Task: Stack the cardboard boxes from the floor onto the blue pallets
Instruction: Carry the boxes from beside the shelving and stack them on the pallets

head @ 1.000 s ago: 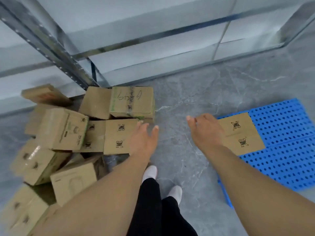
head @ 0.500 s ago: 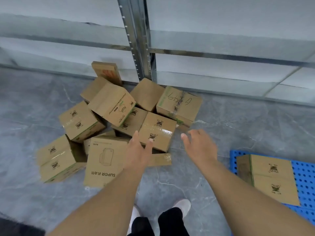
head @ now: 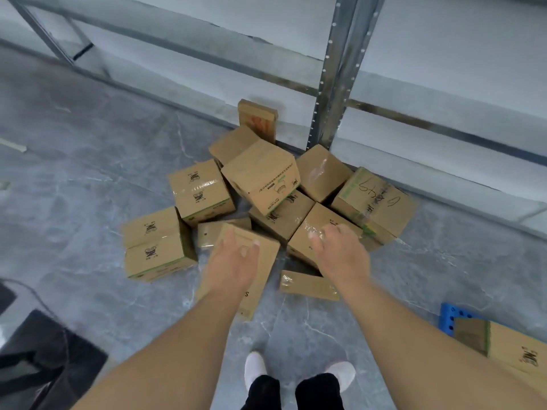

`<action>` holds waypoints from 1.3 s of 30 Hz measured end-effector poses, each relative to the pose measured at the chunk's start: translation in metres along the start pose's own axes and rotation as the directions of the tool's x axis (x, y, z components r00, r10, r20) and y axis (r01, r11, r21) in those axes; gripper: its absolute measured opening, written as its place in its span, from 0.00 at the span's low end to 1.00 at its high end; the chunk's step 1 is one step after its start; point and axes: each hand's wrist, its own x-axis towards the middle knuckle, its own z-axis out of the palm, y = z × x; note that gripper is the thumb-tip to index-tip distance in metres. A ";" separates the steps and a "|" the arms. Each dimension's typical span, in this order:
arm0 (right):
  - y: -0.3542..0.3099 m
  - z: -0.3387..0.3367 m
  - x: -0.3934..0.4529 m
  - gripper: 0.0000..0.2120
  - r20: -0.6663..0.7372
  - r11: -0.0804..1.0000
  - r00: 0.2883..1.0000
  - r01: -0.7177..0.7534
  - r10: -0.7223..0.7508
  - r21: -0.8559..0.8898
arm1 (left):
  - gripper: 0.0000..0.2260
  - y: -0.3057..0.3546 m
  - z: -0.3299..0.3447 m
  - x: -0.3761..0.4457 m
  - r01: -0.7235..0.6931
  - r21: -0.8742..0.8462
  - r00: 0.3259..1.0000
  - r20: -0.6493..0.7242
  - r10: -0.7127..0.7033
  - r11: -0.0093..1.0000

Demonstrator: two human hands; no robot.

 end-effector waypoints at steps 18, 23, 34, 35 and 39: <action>-0.191 0.105 0.024 0.21 0.173 0.927 0.916 0.374 -0.363 -0.034 | 0.30 -0.148 -0.100 0.051 0.248 -0.175 0.947 -0.165 -0.277 0.953; -0.241 0.143 0.019 0.22 0.237 0.935 0.911 0.353 -0.337 -0.028 | 0.29 -0.204 -0.124 0.074 0.295 -0.213 0.938 -0.121 -0.324 0.932; -0.354 0.249 -0.002 0.21 0.251 0.981 0.951 0.191 -0.179 -0.024 | 0.29 -0.334 -0.181 0.154 0.256 -0.158 0.962 -0.055 -0.268 0.954; -0.360 0.259 0.000 0.21 0.245 0.982 0.953 0.191 -0.180 -0.018 | 0.30 -0.345 -0.182 0.163 0.272 -0.145 0.959 -0.038 -0.281 0.951; -0.366 0.300 0.018 0.21 0.262 0.987 0.953 0.160 -0.149 -0.023 | 0.31 -0.376 -0.176 0.198 0.307 -0.126 0.951 0.000 -0.309 0.943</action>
